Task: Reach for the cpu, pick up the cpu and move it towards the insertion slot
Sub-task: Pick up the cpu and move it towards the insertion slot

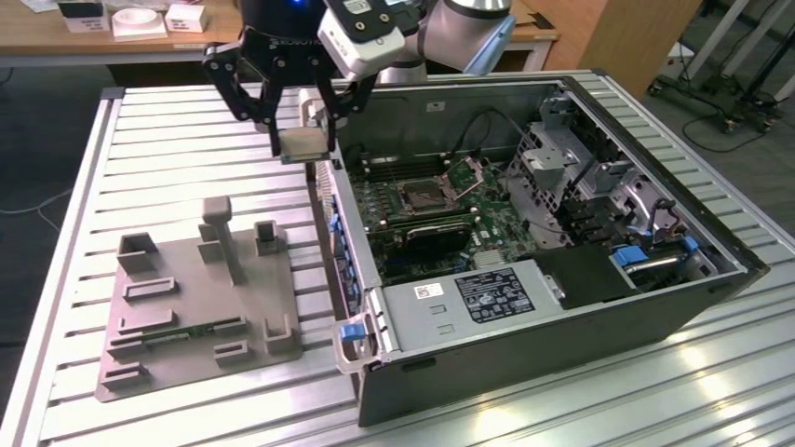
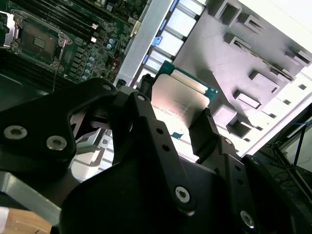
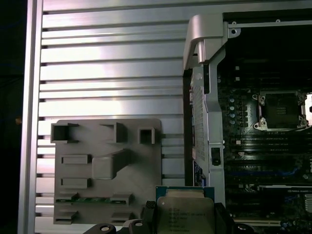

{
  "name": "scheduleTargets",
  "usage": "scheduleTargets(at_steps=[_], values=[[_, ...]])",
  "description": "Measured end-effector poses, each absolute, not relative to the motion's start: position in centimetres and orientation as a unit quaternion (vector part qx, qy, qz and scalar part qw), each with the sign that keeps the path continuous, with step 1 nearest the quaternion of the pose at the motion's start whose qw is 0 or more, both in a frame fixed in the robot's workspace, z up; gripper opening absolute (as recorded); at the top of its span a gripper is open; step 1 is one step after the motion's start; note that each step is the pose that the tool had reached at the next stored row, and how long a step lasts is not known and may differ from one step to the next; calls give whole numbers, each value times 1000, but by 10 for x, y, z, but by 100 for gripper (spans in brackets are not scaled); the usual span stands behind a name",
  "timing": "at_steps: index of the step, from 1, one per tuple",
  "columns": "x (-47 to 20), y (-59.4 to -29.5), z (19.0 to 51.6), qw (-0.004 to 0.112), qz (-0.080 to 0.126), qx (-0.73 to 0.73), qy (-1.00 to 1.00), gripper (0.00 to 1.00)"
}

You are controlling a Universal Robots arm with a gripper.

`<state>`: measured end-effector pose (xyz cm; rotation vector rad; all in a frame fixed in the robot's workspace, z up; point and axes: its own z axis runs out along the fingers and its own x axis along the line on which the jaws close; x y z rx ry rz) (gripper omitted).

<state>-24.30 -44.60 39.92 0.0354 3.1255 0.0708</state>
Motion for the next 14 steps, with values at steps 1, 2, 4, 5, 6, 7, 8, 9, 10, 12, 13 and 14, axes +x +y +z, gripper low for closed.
scheduleTargets(at_steps=[1,2,4,5,6,7,8,9,10,12,13,14], values=[[-243,-446,399,8,23,11,1000,54],[-242,-446,399,8,23,11,1000,54],[-241,-446,399,8,23,11,1000,54],[-241,-446,399,8,23,11,1000,54],[-240,-446,399,8,23,11,1000,54],[-240,-446,399,8,23,11,1000,54],[-239,-446,399,8,23,11,1000,54],[-239,-446,399,8,23,11,1000,54],[-239,-446,399,8,23,11,1000,54],[-238,-446,399,8,23,11,1000,54],[-238,-446,399,8,23,11,1000,54],[-237,-446,399,8,23,11,1000,54]])
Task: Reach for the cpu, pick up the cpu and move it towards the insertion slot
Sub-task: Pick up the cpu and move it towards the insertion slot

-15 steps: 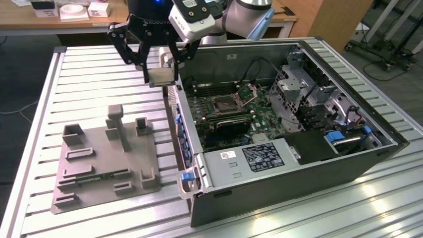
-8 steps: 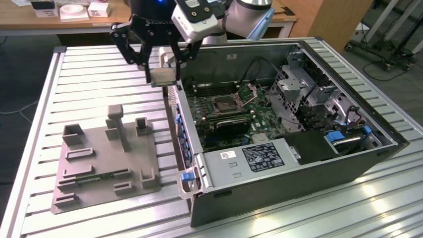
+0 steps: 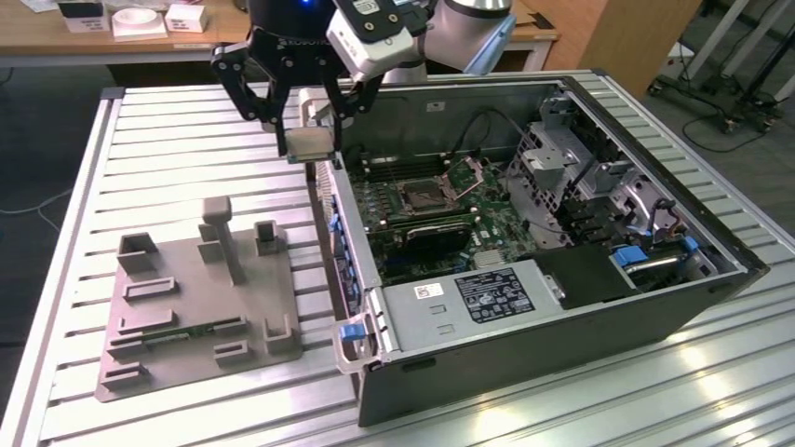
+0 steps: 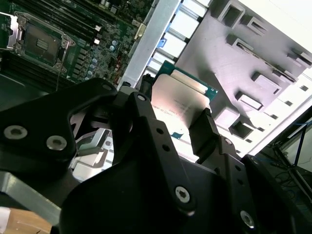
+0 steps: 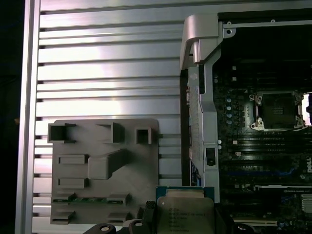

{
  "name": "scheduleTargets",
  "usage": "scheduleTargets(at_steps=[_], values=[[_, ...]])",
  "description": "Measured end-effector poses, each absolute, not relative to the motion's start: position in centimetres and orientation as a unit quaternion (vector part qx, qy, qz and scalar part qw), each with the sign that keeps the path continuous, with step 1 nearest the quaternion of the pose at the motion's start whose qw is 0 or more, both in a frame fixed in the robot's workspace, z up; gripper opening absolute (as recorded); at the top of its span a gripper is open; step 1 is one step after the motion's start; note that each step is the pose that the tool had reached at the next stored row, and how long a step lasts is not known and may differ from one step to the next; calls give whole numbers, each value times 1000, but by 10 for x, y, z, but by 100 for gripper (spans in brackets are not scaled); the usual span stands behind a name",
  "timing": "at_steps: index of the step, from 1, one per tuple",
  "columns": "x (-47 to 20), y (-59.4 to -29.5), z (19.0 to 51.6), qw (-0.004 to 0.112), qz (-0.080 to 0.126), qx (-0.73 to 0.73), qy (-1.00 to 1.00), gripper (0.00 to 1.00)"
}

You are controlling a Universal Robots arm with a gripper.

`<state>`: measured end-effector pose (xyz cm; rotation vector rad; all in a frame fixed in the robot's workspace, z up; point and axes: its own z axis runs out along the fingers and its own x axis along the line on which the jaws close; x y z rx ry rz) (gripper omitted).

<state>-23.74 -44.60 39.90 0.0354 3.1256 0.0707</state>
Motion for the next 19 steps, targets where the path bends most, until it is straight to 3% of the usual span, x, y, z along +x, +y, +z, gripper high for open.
scheduleTargets(at_steps=[19], values=[[-227,-446,398,8,23,11,1000,54]])
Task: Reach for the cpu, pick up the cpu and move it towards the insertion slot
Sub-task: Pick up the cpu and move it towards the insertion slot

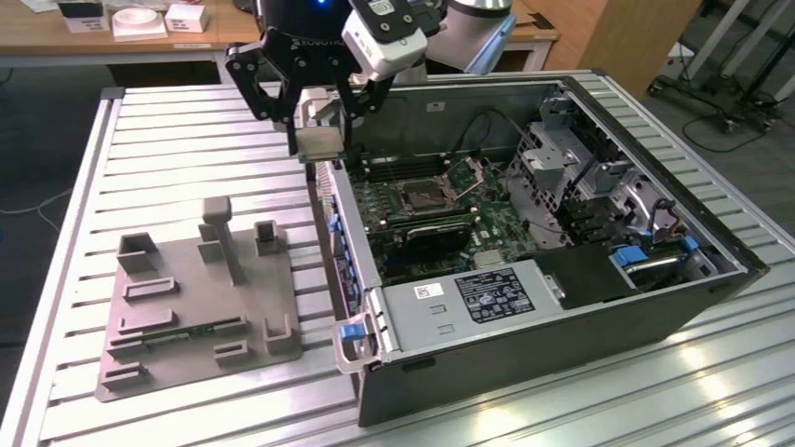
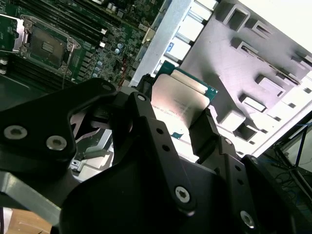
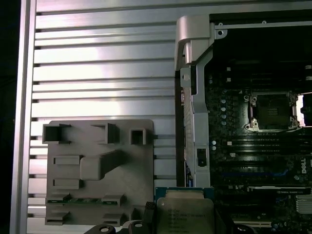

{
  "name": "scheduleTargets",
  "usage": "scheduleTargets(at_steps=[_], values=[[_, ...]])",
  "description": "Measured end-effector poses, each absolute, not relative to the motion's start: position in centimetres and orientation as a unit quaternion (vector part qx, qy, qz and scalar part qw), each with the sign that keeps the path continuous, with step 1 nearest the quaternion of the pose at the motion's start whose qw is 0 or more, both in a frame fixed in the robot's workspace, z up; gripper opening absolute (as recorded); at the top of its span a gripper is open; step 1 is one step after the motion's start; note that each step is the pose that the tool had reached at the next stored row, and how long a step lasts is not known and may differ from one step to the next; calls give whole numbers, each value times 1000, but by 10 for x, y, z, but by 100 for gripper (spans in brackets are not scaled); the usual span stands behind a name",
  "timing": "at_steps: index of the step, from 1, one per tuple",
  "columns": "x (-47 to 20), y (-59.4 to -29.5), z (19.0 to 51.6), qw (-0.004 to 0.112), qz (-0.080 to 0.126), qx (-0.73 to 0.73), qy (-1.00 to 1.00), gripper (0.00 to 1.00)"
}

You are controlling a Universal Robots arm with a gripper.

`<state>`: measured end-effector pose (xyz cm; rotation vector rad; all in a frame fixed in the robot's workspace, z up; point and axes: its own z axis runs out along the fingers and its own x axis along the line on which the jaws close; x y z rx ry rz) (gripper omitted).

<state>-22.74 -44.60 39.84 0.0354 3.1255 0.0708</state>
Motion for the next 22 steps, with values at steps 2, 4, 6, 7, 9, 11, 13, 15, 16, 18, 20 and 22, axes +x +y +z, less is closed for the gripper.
scheduleTargets(at_steps=[2,4,6,7,9,11,13,15,16,18,20,22], values=[[-226,-446,398,8,23,11,1000,54],[-225,-446,398,8,23,11,1000,54],[-224,-446,398,8,23,11,1000,54],[-223,-446,398,8,23,11,1000,54],[-222,-446,398,8,23,11,1000,54],[-222,-446,398,8,23,11,1000,54],[-221,-446,398,8,23,11,1000,54],[-220,-446,398,8,23,11,1000,54],[-219,-446,398,8,23,11,1000,54],[-219,-446,398,8,23,11,1000,54],[-217,-446,398,8,23,11,1000,54],[-216,-446,398,8,23,11,1000,54]])
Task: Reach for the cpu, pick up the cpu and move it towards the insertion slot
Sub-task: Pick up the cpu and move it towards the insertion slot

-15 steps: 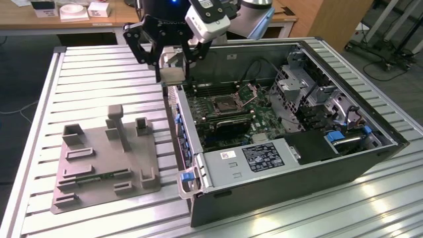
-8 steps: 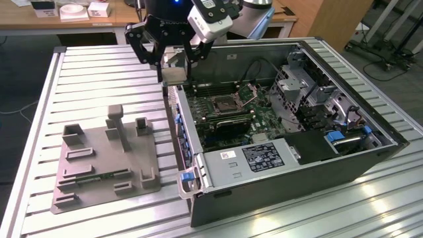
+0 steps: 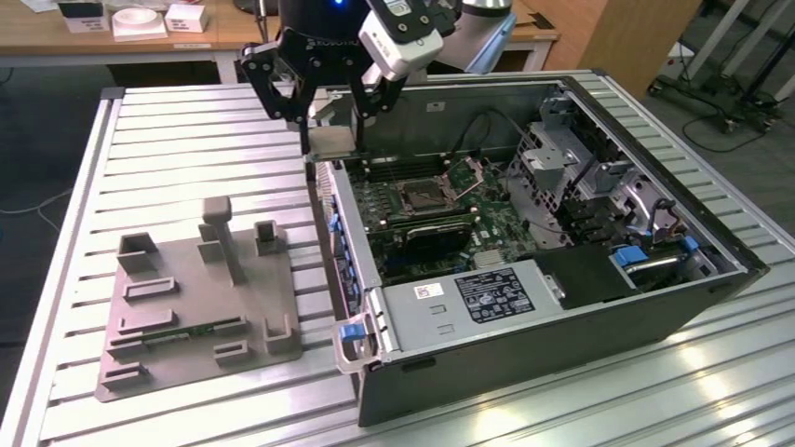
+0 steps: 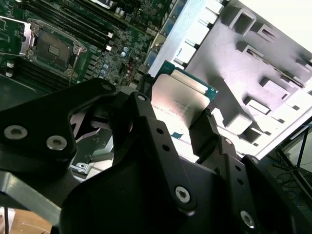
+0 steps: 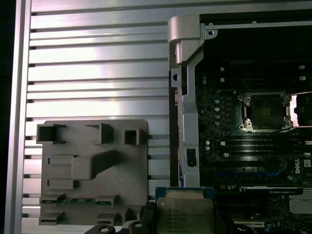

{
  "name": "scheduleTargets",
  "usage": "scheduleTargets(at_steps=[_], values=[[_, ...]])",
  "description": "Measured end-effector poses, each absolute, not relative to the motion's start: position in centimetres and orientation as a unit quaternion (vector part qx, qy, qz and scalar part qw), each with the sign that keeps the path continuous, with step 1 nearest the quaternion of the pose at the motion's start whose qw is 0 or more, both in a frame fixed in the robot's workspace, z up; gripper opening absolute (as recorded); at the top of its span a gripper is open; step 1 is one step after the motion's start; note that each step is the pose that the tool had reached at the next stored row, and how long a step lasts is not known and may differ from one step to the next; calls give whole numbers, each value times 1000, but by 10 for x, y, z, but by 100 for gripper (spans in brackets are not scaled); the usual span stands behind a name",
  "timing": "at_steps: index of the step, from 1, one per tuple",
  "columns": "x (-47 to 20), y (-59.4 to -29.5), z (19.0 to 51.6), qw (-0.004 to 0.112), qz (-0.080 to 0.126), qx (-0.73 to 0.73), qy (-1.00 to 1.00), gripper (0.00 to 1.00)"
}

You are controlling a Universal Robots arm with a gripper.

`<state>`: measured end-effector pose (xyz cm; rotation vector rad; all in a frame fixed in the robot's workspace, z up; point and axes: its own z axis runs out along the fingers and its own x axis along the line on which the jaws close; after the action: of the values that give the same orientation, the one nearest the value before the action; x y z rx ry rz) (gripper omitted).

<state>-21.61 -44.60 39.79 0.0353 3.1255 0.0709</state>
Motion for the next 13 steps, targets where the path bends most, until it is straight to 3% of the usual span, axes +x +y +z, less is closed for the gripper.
scheduleTargets(at_steps=[13], values=[[-212,-446,398,8,23,11,1000,54]])
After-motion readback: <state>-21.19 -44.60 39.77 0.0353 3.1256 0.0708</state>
